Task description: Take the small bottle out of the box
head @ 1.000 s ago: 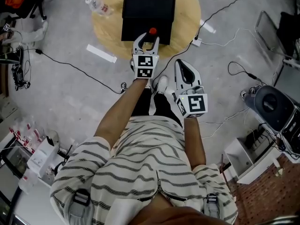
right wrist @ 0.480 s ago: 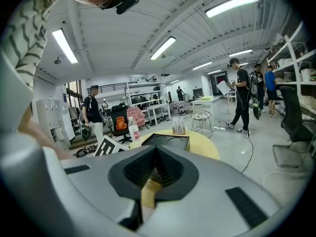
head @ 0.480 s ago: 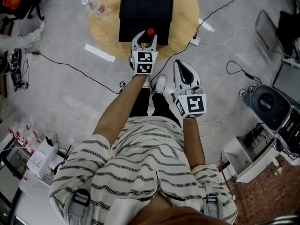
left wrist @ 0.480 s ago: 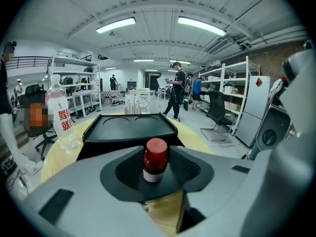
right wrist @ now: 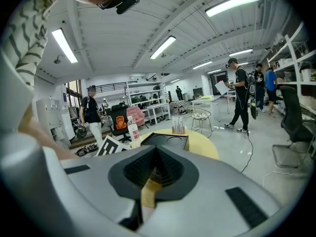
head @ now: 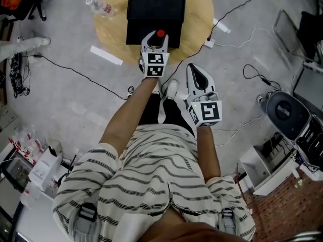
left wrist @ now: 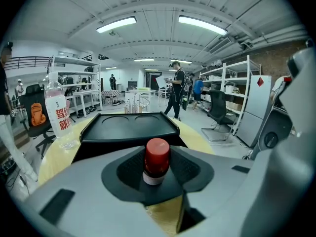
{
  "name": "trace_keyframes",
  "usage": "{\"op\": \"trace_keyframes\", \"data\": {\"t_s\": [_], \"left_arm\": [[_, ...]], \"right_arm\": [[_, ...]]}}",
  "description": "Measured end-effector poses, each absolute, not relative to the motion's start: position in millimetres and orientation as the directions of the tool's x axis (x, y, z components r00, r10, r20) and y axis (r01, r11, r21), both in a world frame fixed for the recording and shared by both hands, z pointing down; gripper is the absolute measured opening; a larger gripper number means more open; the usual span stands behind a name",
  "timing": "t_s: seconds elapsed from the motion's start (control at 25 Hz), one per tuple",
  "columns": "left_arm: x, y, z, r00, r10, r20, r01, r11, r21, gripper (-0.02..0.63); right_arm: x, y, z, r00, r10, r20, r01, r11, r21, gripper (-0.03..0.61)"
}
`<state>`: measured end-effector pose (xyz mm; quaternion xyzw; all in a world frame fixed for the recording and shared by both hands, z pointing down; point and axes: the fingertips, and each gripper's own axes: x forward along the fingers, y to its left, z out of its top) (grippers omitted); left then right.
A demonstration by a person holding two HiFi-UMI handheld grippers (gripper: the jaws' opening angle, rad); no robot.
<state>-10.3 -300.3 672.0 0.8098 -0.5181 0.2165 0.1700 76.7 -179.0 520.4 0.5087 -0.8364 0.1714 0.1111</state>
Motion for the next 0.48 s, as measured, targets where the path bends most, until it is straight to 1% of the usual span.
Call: {"op": "trace_keyframes", "data": {"t_s": [0.48], "left_arm": [[-15.2, -298.5, 672.5, 0.377, -0.764, 0.523, -0.913, -0.403, 0.070, 0.149]], "right_arm": [[78.0, -175.5, 521.0, -0.457, -0.813, 0.361, -0.890, 0.417, -0.187, 0.011]]}}
